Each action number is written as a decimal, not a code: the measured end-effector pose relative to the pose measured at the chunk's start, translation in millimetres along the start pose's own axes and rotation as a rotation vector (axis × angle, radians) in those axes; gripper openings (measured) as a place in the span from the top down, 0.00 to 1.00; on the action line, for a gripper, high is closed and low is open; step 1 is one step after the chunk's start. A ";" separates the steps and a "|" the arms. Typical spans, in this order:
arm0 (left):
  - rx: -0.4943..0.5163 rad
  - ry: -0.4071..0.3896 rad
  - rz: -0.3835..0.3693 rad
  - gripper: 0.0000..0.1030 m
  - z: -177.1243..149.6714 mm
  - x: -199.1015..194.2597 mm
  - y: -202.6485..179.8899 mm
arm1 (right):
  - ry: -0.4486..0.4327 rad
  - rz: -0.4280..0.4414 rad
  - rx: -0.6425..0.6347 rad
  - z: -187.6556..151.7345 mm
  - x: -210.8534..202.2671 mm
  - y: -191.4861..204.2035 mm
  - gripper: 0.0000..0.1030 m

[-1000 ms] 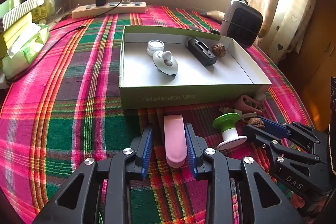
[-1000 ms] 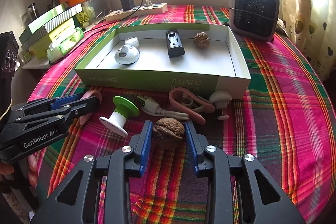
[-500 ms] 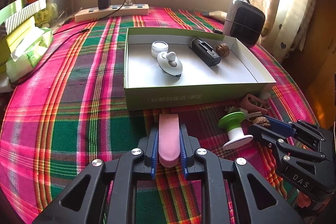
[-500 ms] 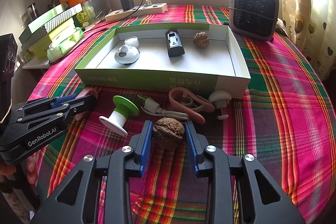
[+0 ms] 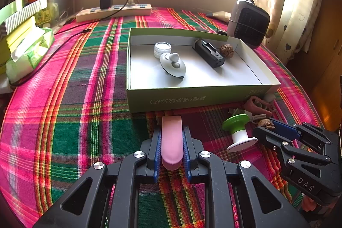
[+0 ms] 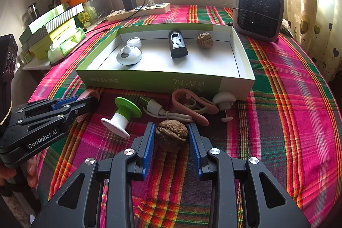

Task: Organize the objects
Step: 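Carry the walnut with the right tool while the left carries the pink clip into the box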

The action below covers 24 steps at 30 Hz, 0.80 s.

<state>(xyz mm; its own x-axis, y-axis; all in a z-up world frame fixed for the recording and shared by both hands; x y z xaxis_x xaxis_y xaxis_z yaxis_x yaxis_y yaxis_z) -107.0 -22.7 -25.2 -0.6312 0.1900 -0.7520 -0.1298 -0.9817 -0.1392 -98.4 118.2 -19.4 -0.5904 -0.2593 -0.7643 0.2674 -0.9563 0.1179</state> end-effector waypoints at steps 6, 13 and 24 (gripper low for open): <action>0.000 0.000 0.000 0.85 0.0 -0.1 0.0 | -0.001 -0.001 0.002 0.1 -0.2 0.0 0.68; -0.001 0.000 0.000 0.85 0.0 -0.3 0.4 | -0.006 0.004 0.011 0.6 -1.3 -1.1 0.68; 0.003 -0.014 0.000 0.85 1.4 -6.0 -1.7 | -0.019 0.015 0.009 1.9 -5.8 -1.1 0.68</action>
<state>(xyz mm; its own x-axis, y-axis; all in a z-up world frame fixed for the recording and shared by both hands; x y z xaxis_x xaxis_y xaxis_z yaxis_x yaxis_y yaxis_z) -104.1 -22.2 -19.5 -0.6419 0.1899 -0.7429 -0.1316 -0.9818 -0.1372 -96.8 120.5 -13.9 -0.6005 -0.2758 -0.7506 0.2695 -0.9535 0.1347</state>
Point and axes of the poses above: each gripper's, at about its wrist camera, not at the fingertips, and x roughly the way its jaws point, y to its left, z to its top, the point moved 4 cm from there along x, roughly the way its jaws point, and after that the axes turned 2 degrees about x, right-handed, at the moved point
